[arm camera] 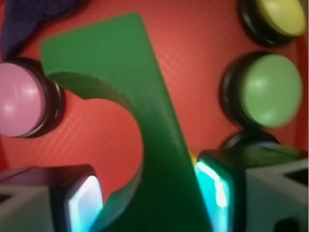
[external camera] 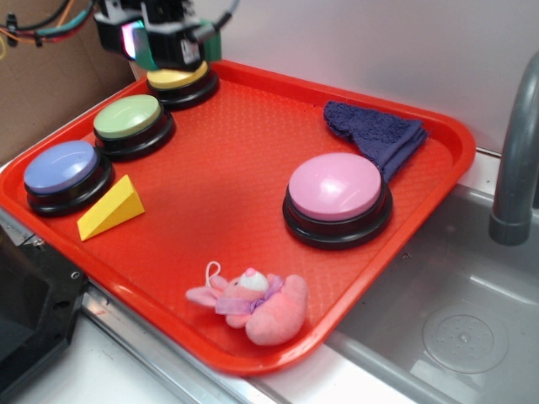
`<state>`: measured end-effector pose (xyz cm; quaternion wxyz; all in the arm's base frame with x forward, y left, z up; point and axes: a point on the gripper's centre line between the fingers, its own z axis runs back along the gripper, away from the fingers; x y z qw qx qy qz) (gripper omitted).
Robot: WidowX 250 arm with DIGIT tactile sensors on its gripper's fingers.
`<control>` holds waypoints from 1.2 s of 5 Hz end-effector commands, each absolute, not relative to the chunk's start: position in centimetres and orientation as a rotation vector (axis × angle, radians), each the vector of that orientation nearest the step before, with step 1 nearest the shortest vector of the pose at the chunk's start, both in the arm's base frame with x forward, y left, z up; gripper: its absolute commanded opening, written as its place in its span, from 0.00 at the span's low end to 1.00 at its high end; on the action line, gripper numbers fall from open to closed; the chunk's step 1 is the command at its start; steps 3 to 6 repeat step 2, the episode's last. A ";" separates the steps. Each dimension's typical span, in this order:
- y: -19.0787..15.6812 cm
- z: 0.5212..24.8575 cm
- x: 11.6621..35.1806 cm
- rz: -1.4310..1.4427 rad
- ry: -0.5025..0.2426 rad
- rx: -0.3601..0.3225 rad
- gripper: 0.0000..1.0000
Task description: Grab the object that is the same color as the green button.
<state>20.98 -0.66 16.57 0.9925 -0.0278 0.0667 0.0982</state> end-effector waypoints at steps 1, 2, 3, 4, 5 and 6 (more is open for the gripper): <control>0.9 22.6 22.1 0.344 -0.094 -0.087 0.00; 0.6 21.6 22.0 0.327 -0.102 -0.006 0.00; 0.6 21.6 22.0 0.327 -0.102 -0.006 0.00; 0.6 21.6 22.0 0.327 -0.102 -0.006 0.00; 0.6 21.6 22.0 0.327 -0.102 -0.006 0.00; 0.6 21.6 22.0 0.327 -0.102 -0.006 0.00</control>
